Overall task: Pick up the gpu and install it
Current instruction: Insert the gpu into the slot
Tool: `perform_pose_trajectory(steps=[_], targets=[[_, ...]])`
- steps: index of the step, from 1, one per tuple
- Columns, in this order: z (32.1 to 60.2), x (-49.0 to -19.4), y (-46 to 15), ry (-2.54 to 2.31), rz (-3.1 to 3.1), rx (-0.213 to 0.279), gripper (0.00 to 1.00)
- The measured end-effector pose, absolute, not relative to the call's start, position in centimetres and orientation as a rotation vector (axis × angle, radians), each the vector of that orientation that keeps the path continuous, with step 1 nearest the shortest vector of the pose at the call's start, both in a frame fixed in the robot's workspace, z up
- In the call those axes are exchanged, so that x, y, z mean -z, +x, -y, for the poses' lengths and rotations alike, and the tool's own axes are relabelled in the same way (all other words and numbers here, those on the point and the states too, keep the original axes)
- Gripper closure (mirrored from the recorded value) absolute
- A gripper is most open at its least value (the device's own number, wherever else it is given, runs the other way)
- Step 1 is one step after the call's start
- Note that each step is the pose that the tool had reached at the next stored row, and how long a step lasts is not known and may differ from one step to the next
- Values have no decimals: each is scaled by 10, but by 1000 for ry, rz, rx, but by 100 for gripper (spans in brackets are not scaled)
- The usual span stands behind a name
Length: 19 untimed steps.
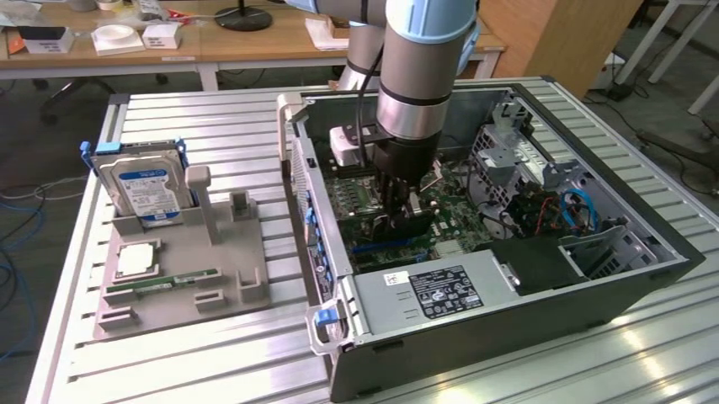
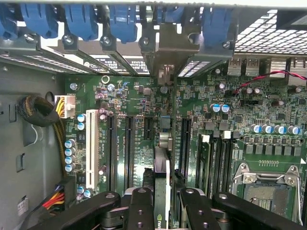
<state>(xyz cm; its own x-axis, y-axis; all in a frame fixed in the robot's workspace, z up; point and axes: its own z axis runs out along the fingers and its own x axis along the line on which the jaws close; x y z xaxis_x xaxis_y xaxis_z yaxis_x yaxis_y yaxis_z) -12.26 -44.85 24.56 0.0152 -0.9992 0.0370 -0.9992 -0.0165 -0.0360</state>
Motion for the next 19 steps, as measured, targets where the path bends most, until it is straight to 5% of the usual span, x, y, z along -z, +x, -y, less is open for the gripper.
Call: perform_pose_trajectory(steps=[19], targets=[[448,-244,-123,2238,2203,-81,74]])
